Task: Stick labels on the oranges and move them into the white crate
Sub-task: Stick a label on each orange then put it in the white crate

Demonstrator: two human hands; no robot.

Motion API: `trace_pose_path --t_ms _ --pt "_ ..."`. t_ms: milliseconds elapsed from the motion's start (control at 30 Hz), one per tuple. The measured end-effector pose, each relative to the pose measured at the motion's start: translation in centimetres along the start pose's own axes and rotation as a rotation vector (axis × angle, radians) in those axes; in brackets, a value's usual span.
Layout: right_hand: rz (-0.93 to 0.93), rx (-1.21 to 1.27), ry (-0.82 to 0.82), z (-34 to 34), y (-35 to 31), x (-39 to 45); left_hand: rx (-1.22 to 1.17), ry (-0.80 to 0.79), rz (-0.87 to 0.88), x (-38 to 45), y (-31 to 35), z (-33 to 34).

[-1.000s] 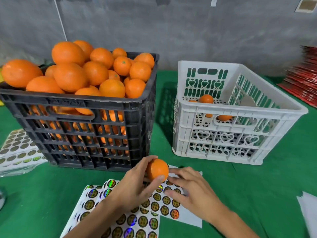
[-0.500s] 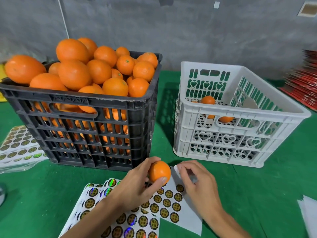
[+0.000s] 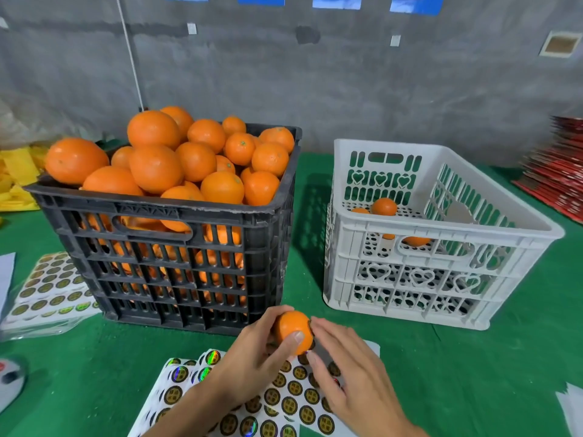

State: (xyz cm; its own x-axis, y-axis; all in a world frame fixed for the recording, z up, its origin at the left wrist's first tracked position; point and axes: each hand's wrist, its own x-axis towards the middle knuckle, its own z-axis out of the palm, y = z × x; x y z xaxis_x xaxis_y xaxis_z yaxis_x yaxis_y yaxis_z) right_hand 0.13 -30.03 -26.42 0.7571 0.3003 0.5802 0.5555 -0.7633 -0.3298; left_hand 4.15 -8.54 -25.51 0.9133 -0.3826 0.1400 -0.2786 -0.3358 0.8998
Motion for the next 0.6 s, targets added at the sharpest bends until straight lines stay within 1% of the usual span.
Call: trace_pose_path --t_ms 133,233,300,467,533,600 --pt "-0.127 -0.203 -0.037 0.3 -0.2 0.1 -0.147 0.024 -0.037 0.1 0.9 -0.3" --pt "-0.19 -0.252 0.025 -0.6 -0.7 1.1 -0.351 0.081 -0.047 0.5 2.9 -0.6" --pt "-0.213 -0.26 0.14 -1.6 -1.3 2.4 -0.442 0.082 -0.034 0.9 4.9 -0.8" --pt "-0.229 -0.32 0.518 -6.2 -2.4 6.8 -0.493 0.02 0.105 3.1 12.0 -1.4" --pt "-0.216 -0.313 0.612 -8.7 -2.2 9.0 -0.526 -0.014 0.125 4.9 15.5 -2.0" --pt "-0.208 -0.299 0.652 -10.8 -1.4 11.0 -0.554 -0.041 0.108 7.0 18.6 -2.5"
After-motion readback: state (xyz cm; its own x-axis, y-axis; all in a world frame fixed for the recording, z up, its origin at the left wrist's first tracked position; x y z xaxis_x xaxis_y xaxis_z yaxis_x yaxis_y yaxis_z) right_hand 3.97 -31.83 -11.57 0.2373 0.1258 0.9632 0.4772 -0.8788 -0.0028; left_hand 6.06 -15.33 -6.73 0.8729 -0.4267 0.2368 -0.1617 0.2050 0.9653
